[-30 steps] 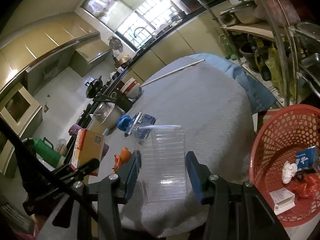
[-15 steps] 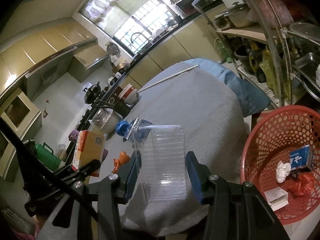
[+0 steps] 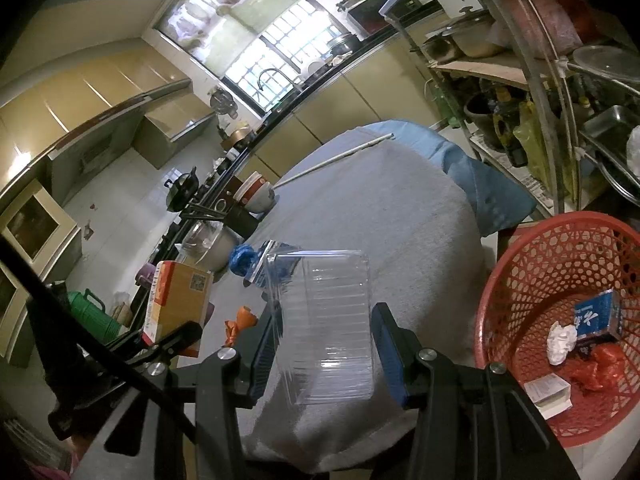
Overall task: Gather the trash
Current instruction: 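Carry the clear tray and red-white box toward the red basket with both tools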
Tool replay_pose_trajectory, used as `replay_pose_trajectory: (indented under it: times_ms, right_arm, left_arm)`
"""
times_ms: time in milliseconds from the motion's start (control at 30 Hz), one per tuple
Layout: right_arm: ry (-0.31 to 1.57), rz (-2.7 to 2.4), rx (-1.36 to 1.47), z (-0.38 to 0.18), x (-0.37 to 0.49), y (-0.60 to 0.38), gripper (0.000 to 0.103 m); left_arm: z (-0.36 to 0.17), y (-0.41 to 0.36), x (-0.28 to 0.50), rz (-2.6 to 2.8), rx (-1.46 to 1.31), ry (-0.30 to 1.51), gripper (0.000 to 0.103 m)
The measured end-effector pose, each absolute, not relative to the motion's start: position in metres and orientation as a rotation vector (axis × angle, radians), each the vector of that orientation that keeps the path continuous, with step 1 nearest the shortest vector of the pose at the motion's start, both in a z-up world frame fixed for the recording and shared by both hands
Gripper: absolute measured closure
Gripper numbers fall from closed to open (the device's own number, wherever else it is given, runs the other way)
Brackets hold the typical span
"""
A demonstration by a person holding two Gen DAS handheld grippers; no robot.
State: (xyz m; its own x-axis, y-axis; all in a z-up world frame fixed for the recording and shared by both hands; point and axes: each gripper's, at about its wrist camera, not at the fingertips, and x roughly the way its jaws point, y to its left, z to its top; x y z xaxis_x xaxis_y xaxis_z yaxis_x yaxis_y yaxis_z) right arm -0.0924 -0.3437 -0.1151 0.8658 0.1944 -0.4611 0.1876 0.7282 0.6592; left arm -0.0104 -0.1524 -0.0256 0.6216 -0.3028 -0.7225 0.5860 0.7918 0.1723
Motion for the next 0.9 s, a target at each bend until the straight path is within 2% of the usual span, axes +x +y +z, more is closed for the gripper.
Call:
replay_pose_trajectory:
  times_ms: [900]
  right_arm:
    - [0.533,0.013,0.728,-0.101,-0.095,-0.33,0.054]
  left_arm:
    - [-0.024,-0.154,-0.026,-0.575,0.432,0.712,0.053]
